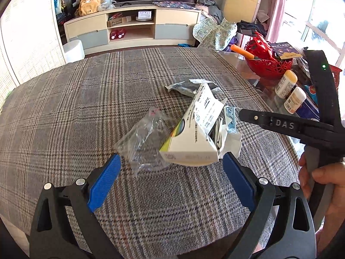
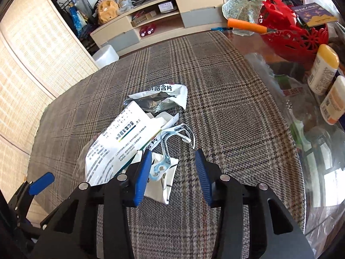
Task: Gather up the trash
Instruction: 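Grasp the white-blue paper strip with right gripper while left grasps the printed box, then carry both items over the bin and open both grippers to drop them, then raise both open grippers back toward the table, then grasp the white folded paper with right gripper while left grasps the clear plastic bag, then carry the paper and plastic bag down over the bin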
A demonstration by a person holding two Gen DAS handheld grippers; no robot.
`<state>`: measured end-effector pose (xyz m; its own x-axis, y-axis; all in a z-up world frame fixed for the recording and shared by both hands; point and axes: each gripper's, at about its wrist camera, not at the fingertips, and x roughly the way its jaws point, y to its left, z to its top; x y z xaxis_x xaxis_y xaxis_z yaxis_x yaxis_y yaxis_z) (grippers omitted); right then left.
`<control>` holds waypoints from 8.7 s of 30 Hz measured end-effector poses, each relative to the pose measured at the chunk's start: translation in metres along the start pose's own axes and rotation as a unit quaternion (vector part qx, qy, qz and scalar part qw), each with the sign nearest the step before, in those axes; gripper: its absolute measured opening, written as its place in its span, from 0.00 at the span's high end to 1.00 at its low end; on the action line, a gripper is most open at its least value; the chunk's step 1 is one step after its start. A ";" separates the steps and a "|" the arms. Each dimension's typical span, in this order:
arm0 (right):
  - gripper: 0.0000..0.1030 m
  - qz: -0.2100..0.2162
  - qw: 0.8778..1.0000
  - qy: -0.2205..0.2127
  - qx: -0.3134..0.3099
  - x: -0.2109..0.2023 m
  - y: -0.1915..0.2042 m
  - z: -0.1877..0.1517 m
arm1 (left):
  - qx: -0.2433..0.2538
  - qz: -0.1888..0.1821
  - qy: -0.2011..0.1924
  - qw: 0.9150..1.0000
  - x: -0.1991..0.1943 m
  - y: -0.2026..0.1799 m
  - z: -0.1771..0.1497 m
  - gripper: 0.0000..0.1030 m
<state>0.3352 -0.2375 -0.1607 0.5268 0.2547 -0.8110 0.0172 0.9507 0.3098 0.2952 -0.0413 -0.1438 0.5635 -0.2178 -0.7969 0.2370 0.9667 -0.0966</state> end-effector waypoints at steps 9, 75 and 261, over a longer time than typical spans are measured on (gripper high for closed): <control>0.91 -0.001 0.999 0.030 -0.035 0.030 0.015 0.007 | 0.004 0.004 0.002 1.000 0.021 -0.001 0.017 0.13; 0.98 0.007 0.995 0.003 -0.104 -0.115 0.011 -0.251 | -0.023 -0.046 0.013 0.999 -0.080 -0.042 -0.209 0.76; 0.93 -0.003 0.995 -0.040 -0.088 -0.147 0.003 -0.191 | -0.030 -0.056 -0.057 0.996 -0.130 -0.029 -0.137 0.89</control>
<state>0.0957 -0.2380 -0.1349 0.5930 0.2408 -0.7684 -0.1252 0.9702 0.2074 0.1066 -0.0229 -0.1193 0.6238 -0.3351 -0.7060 0.2569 0.9411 -0.2197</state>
